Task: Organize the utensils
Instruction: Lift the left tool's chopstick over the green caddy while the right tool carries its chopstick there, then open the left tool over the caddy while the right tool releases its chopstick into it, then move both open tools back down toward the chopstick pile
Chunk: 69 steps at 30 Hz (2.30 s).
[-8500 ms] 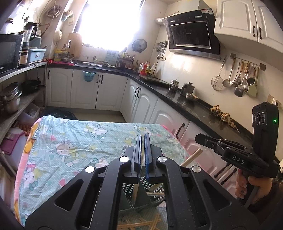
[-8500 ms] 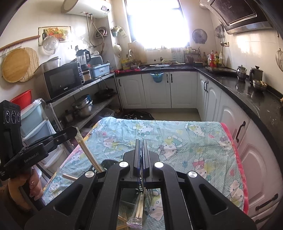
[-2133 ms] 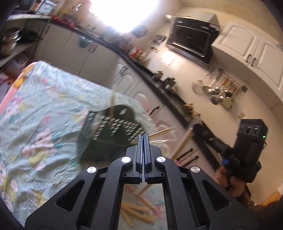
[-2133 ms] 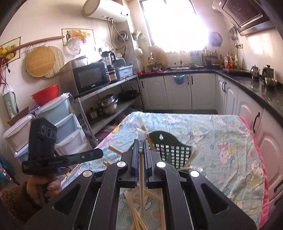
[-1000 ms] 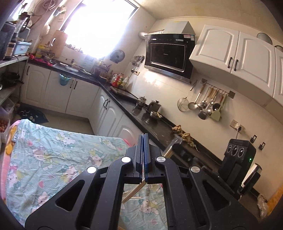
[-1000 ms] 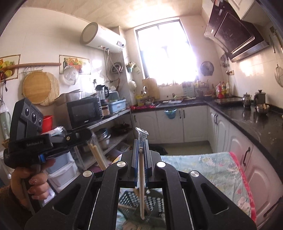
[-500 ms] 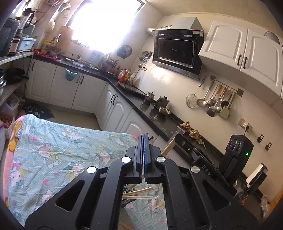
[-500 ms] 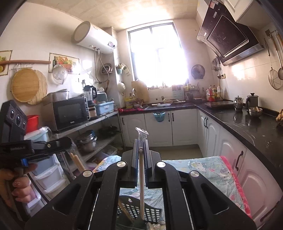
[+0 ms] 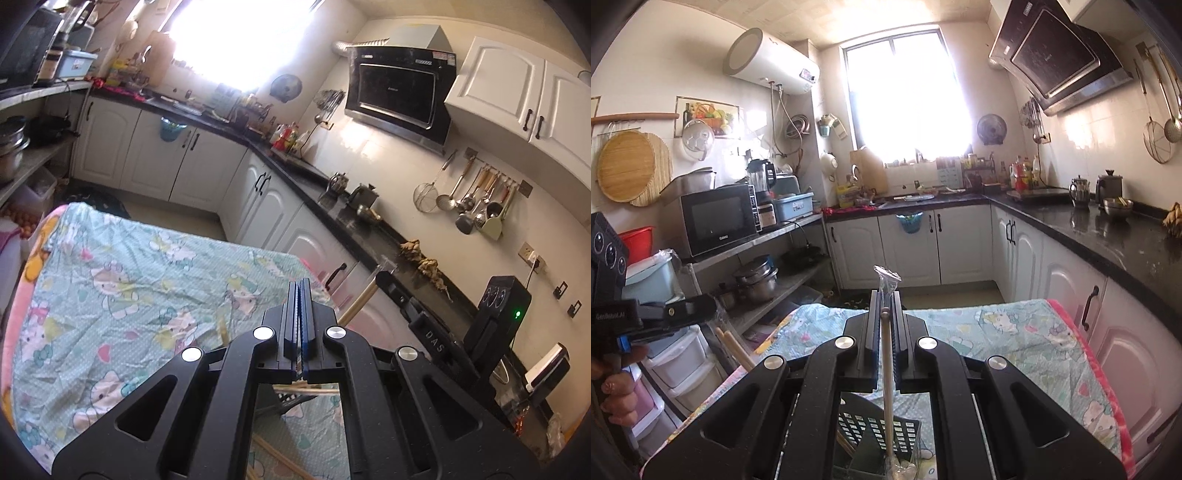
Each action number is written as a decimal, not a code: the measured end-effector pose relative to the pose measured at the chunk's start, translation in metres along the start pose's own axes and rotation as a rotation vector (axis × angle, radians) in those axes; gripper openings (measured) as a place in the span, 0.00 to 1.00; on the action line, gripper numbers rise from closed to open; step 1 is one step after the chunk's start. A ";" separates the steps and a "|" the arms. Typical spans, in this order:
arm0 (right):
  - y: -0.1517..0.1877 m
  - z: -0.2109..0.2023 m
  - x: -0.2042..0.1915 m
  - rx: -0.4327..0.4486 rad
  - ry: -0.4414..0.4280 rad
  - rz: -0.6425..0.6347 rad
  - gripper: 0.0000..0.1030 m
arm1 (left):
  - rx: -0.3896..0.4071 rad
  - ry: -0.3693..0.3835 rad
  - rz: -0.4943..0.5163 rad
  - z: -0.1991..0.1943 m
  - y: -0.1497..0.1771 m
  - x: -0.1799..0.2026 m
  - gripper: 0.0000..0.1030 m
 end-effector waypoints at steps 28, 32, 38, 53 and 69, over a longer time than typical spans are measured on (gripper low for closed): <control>0.042 -0.009 0.006 -0.125 0.044 0.003 0.42 | -0.050 -0.189 0.113 -0.008 0.032 -0.004 0.59; 0.045 -0.019 0.005 -0.136 0.048 -0.006 0.48 | -0.043 -0.219 0.121 -0.017 0.032 -0.004 0.80; 0.051 -0.034 0.005 -0.158 0.054 -0.011 0.52 | -0.048 -0.251 0.147 -0.030 0.039 0.001 0.90; 0.076 -0.068 -0.003 -0.195 0.027 -0.040 0.56 | -0.026 -0.294 0.142 -0.058 0.060 0.009 0.90; 0.132 -0.079 -0.021 -0.300 -0.007 -0.113 0.56 | -0.082 -0.338 0.121 -0.067 0.103 0.000 0.90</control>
Point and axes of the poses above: each gripper's, at about its wrist camera, not at the fingertips, and z roughly the way its jaws point, x to its right, y to its underside, the point moved 9 cm from there along z, roughly the way its jaws point, and after that the axes turned 14 degrees about z, right-handed, at the moved point
